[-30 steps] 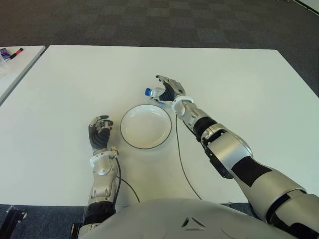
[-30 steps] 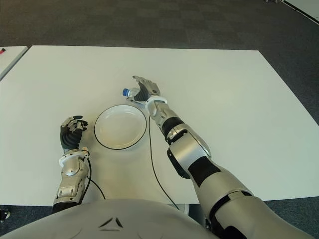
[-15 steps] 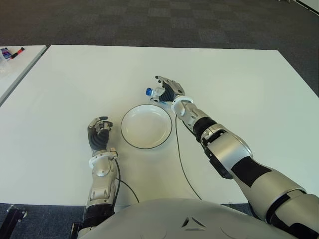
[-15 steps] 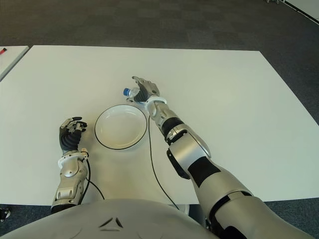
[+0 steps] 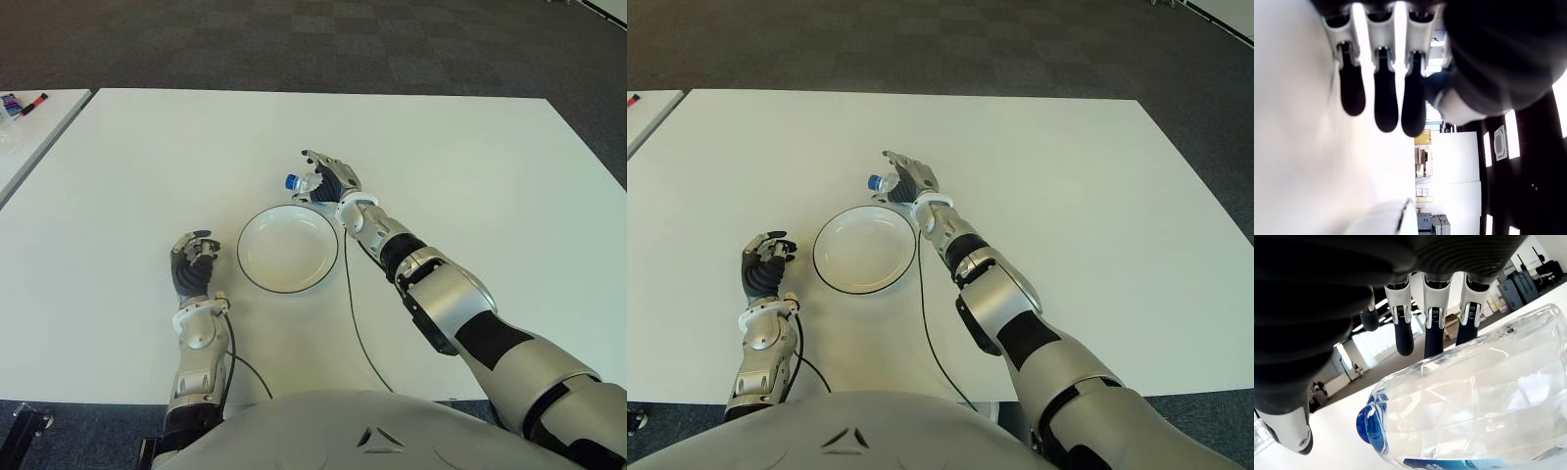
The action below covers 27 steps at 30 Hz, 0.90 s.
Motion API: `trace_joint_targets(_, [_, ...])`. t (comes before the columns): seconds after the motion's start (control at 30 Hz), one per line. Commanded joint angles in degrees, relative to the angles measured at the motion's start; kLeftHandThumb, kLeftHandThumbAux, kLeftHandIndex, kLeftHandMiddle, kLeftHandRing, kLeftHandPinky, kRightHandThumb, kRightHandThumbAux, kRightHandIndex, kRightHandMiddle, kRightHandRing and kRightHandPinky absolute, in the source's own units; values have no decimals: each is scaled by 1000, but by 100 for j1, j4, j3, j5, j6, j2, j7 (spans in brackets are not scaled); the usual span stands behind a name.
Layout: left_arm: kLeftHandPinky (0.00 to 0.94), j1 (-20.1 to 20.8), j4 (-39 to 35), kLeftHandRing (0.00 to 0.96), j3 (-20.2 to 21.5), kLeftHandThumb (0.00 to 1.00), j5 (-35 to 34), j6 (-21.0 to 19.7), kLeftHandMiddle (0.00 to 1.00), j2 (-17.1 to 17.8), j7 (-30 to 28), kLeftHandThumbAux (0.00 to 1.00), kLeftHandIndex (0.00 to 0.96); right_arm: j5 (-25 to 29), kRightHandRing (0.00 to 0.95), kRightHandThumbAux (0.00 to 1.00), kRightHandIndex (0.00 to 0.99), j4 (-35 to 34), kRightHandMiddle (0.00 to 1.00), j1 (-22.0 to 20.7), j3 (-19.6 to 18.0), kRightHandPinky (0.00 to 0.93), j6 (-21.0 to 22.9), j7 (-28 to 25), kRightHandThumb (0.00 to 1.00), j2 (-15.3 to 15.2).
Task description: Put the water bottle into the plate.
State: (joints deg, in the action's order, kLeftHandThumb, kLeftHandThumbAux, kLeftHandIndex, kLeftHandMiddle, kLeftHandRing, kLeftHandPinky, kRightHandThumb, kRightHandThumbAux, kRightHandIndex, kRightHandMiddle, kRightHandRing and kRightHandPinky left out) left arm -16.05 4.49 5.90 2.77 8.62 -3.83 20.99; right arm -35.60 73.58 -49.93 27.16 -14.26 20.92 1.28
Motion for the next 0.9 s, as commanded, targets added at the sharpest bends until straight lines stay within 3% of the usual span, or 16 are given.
trace_joint_targets(0.03, [472, -144, -3, 513, 4, 689, -23, -129, 543, -234, 42, 722, 424, 82, 287, 651, 57, -48, 217, 119, -46, 365, -180, 6, 228, -31])
trace_joint_targets(0.5, [481, -242, -60, 513, -58, 689, 1, 90, 546, -236, 3, 722, 425, 88, 310, 666, 67, -135, 238, 237, -107, 368, -575, 186, 171, -108])
trace_joint_targets(0.9, [480, -290, -113, 515, -87, 690, 22, 157, 551, -267, 28, 721, 426, 147, 300, 672, 73, -152, 241, 256, -196, 353, -768, 217, 191, -144])
